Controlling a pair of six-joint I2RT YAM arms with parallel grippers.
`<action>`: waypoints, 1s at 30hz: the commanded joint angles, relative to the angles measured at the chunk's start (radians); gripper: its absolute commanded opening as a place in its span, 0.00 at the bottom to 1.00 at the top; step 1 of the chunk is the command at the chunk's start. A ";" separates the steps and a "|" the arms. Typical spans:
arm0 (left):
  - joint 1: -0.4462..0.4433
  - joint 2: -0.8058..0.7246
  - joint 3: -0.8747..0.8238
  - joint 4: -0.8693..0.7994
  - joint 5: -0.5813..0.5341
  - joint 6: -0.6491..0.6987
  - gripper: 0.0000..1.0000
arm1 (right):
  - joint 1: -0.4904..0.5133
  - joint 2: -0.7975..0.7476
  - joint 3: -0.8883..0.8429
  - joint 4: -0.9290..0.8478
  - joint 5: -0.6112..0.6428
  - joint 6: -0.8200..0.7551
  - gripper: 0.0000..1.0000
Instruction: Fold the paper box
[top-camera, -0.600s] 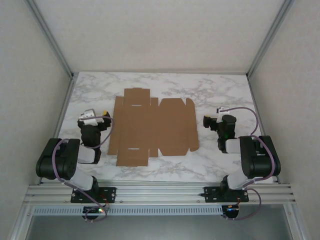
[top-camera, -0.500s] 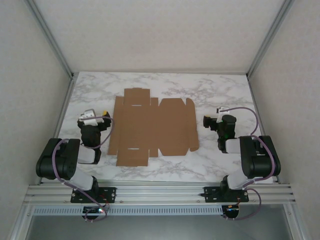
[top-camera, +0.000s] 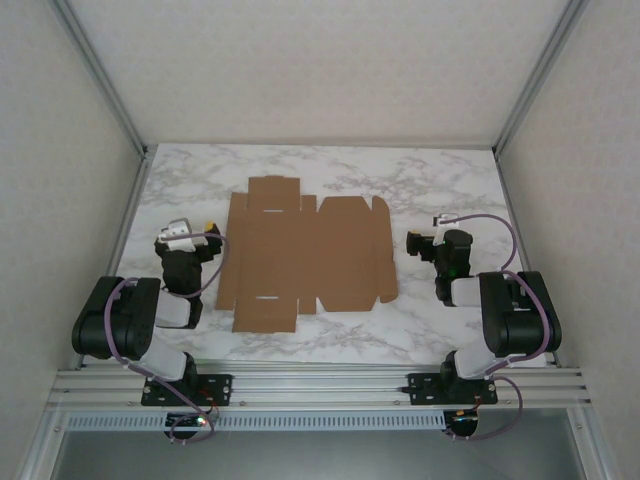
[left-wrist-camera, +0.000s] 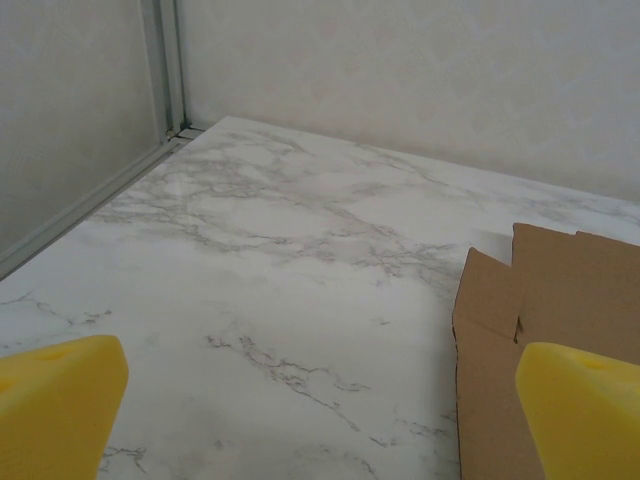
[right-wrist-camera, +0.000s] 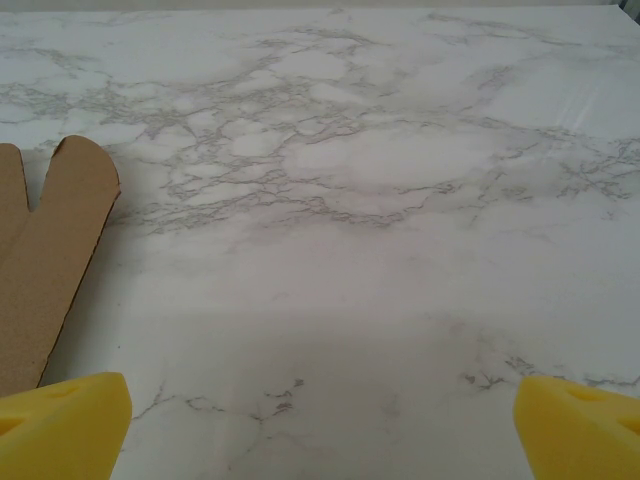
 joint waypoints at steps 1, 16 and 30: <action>0.000 -0.003 -0.004 0.030 -0.011 0.005 0.99 | 0.002 -0.005 0.005 0.013 -0.014 0.002 0.99; -0.194 -0.543 0.156 -0.391 0.046 0.075 0.99 | 0.261 -0.440 0.318 -0.536 0.030 -0.061 0.99; -0.287 -0.581 0.731 -1.608 0.043 -0.752 1.00 | 0.467 -0.345 0.911 -1.396 0.090 0.422 0.99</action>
